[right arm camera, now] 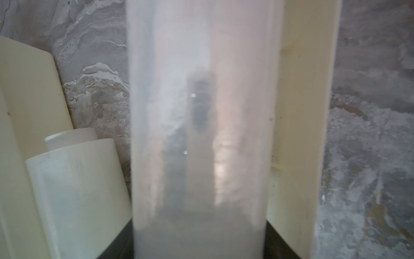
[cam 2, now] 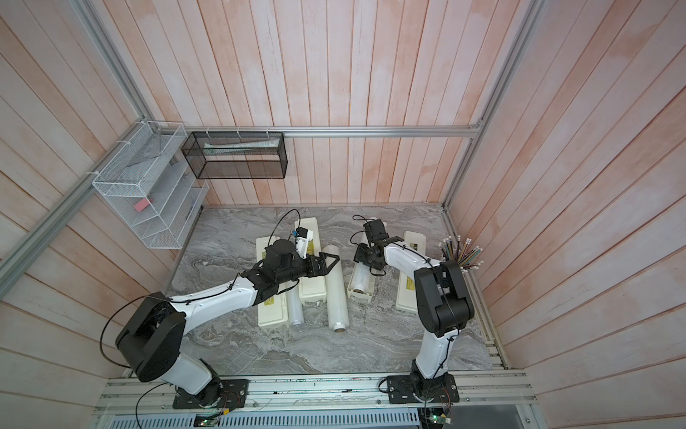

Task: Put plastic wrap rolls into dispensers
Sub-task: Place the plastic wrap into the plastic wrap cutting box.

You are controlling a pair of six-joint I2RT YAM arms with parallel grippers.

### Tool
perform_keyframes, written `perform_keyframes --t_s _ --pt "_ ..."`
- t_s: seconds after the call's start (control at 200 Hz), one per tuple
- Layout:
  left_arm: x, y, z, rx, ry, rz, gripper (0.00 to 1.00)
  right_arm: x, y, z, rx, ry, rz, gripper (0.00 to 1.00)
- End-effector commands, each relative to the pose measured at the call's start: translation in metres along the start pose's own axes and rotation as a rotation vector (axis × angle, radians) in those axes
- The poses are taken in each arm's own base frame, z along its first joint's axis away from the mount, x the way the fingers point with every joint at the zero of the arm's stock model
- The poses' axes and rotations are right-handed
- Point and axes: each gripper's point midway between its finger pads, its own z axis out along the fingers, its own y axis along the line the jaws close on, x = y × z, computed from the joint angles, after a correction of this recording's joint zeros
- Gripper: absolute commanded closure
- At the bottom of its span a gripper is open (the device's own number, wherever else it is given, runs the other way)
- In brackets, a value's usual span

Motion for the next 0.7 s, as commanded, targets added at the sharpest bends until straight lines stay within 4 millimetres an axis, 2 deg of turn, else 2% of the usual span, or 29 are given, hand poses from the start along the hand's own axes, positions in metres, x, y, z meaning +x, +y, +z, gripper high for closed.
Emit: perform_keyframes --t_s 0.0,0.245,0.33,0.59,0.695 --pt "0.005 0.004 0.003 0.011 0.013 -0.005 0.0 -0.016 0.009 -0.003 -0.02 -0.069 -0.004 0.42" --pt "0.007 0.003 0.01 0.021 0.029 -0.003 0.0 -0.014 0.007 -0.003 -0.015 -0.062 -0.013 0.28" --pt "0.008 0.001 0.013 0.02 0.039 0.013 0.0 -0.016 0.009 -0.007 -0.023 -0.07 -0.021 0.26" --pt "0.005 -0.015 0.027 0.029 0.067 0.076 0.02 -0.032 0.021 -0.044 -0.065 -0.145 -0.067 0.24" --pt "0.002 -0.016 0.029 0.032 0.06 0.073 0.02 -0.03 0.021 -0.047 -0.06 -0.128 -0.072 0.24"
